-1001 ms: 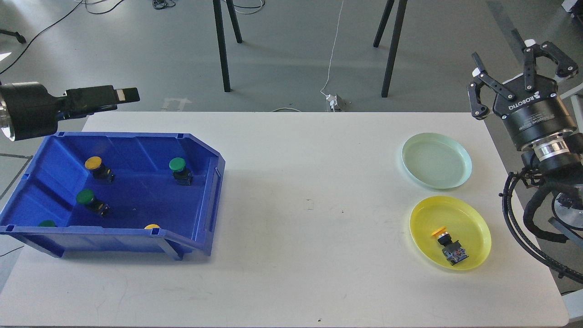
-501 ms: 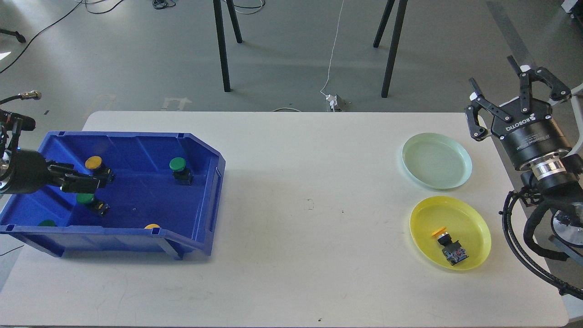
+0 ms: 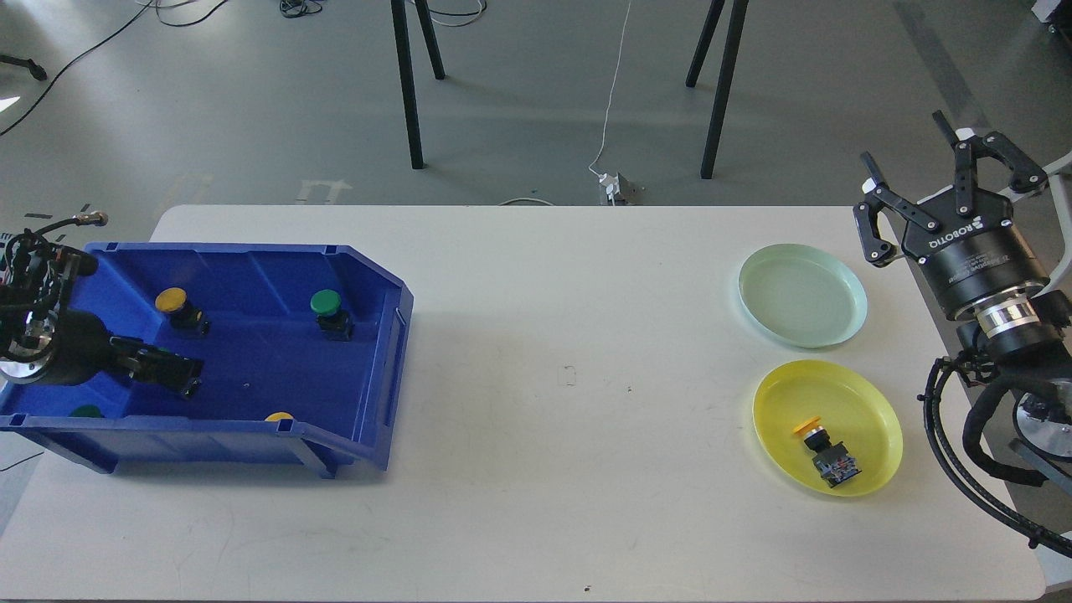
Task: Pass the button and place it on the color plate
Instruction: 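Lower the left gripper into the bin and grasp a green button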
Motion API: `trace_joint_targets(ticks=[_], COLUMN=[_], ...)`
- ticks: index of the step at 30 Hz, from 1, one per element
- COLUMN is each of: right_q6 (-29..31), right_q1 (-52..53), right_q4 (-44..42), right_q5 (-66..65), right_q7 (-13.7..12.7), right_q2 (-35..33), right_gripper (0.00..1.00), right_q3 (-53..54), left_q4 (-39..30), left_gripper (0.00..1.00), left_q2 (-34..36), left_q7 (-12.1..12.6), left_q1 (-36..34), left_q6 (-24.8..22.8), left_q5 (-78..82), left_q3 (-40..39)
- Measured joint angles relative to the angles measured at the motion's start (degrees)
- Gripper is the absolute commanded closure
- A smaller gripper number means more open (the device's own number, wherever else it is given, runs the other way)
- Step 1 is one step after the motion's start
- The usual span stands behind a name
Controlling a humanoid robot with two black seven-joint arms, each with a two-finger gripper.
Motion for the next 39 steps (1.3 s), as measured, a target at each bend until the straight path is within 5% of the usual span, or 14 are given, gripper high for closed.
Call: trace_joint_targets(ticks=[39], right_q6=[1.67], right_q1=[-2.32], right_q4=[0.26], right_q5=[0.01], right_q7=[0.00], right_q2=[0.00], right_gripper=[0.35], right_q3=[0.20], left_q4=[12.70], left_gripper=[0.05], left_q2=[-8.48], left_q7=[-0.01], left_q1=[0.12], left_q6=[0.00], left_q5=[0.29], left_q3=[0.09])
